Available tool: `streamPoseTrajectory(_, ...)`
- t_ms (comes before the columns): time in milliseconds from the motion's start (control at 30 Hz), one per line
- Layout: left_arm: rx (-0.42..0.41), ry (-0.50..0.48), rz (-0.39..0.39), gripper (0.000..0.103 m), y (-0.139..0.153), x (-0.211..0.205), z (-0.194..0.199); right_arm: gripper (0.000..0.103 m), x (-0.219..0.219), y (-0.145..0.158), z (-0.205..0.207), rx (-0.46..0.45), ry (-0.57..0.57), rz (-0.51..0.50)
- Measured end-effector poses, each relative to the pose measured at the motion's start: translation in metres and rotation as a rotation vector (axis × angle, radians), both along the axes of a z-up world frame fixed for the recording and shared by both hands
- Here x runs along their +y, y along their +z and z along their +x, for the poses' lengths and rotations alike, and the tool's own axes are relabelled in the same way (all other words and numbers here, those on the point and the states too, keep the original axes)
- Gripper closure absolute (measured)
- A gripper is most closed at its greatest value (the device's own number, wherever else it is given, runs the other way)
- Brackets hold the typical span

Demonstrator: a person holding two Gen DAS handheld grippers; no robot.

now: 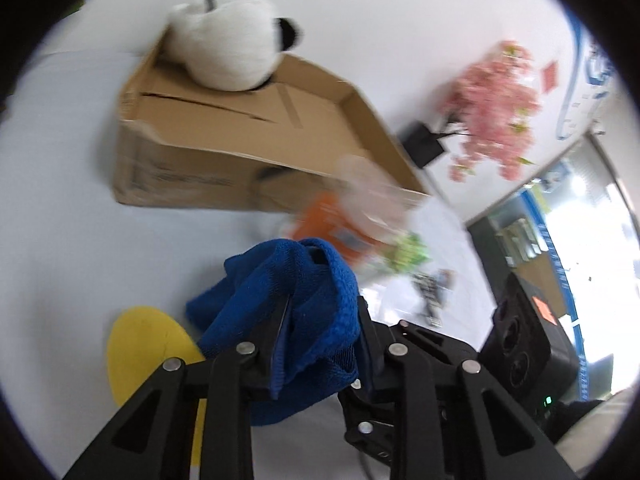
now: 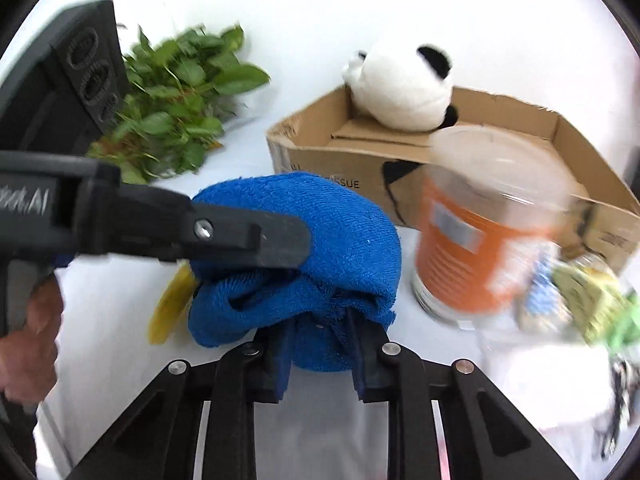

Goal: Organize soft objects
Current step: 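Grasp the blue towel with the right gripper and lift it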

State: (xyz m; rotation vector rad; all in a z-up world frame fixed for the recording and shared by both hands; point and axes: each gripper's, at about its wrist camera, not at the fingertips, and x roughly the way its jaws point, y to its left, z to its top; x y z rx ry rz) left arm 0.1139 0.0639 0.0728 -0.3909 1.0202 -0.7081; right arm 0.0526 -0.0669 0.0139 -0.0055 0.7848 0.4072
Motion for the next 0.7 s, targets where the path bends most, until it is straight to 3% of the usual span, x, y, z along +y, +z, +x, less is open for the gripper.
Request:
streamPoseTrajectory(133,0.005,-0.056,-0.07,0.076,0.008,-0.015,-0.033,0.081,-0.027,0.023,-0.05,-0.038,0.037,0.036)
streamPoseTrajectory(267,0.074,-0.089,-0.099,0.076,-0.009,-0.027,-0.062,0.077,-0.058,0.018,-0.081,0.071,0.097,0.1)
streamPoseTrajectory(367,0.115,-0.056,-0.058,0.072,-0.024,-0.025,-0.074,0.073,-0.066,0.006,-0.104,0.149,0.162,0.077)
streamPoseTrajectory(400,0.124,-0.026,-0.034,0.067,-0.027,-0.021,-0.076,0.062,-0.068,0.004,-0.11,0.157,0.176,0.064)
streamPoseTrajectory(433,0.129,-0.004,-0.018,0.056,-0.029,-0.019,-0.077,0.044,-0.07,0.003,-0.116,0.159,0.188,0.048)
streamPoseTrajectory(467,0.136,0.022,0.002,0.048,-0.029,-0.015,-0.078,0.034,-0.074,0.004,-0.12,0.157,0.191,0.039)
streamPoseTrajectory(500,0.147,0.049,0.031,0.031,-0.03,-0.013,-0.078,0.017,-0.077,0.007,-0.123,0.152,0.193,0.039)
streamPoseTrajectory(533,0.148,0.057,0.038,0.026,-0.03,-0.012,-0.079,0.012,-0.082,0.01,-0.123,0.144,0.203,0.048)
streamPoseTrajectory(600,0.165,0.039,0.019,0.026,-0.035,-0.015,-0.077,0.01,-0.09,0.016,-0.124,0.126,0.207,0.076)
streamPoseTrajectory(700,0.23,0.005,-0.028,0.026,-0.051,-0.024,-0.075,0.009,-0.093,0.011,-0.109,0.182,0.165,0.12)
